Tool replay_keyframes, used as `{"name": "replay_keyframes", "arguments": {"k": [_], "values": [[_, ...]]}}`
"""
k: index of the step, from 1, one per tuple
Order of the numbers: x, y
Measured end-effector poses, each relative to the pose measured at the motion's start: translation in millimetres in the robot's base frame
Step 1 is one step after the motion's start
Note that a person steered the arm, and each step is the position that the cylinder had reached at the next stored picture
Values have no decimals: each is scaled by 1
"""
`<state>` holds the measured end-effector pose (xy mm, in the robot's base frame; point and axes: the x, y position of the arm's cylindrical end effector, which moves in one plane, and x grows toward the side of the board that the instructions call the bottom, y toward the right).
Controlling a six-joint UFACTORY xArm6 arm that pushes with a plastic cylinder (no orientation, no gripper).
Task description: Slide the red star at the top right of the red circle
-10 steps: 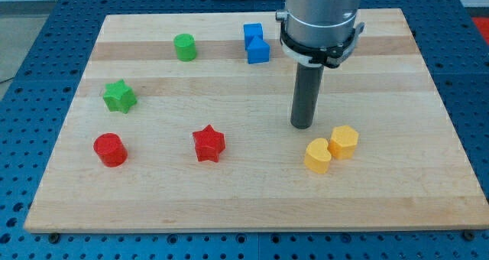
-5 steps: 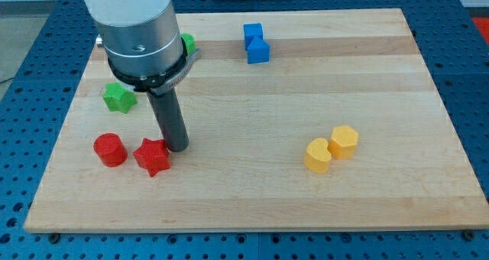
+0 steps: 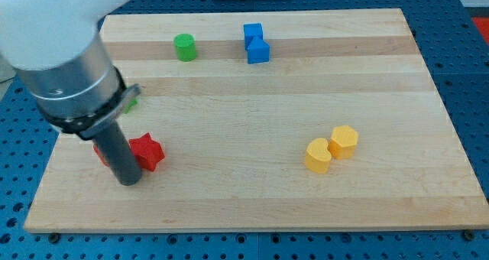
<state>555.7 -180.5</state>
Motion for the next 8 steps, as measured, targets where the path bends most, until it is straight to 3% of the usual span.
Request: {"name": "replay_keyframes", "arguments": {"k": [1, 2, 3, 5, 7, 8], "values": [[0, 21], [-17, 60], [-41, 62], [-42, 19], [-97, 62], [-99, 20]]}}
